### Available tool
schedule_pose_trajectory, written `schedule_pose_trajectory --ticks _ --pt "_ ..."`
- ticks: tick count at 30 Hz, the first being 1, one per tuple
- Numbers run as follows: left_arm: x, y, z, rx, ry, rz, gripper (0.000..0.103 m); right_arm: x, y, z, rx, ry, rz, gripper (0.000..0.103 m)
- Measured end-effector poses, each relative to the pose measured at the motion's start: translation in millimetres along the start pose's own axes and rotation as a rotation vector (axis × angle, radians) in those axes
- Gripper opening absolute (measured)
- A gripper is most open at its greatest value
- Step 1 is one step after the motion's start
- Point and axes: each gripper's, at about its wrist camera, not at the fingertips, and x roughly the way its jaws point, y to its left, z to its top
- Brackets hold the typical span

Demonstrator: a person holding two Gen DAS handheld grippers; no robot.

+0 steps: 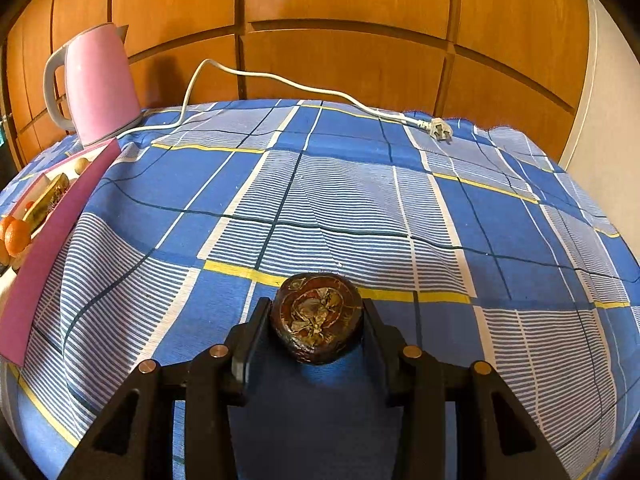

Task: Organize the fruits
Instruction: 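Hold the dark brown fruit in the right gripper above the table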

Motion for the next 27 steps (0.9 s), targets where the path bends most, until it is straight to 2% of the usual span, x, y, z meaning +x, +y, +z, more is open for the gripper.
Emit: schedule_pose_trajectory --ticks 10,16,27 --pt "-15 -1 -6 0.010 -0.026 -0.004 0.052 1 6 2 -0.031 0.017 -0.038 0.043" --pt "-9 2 -7 -0.002 -0.010 0.001 0.052 1 6 1 -0.030 0.013 -0.038 0.043" --pt "4 30 0 -0.067 -0.011 0.056 0.053 1 2 1 -0.013 0.008 -0.018 0.043"
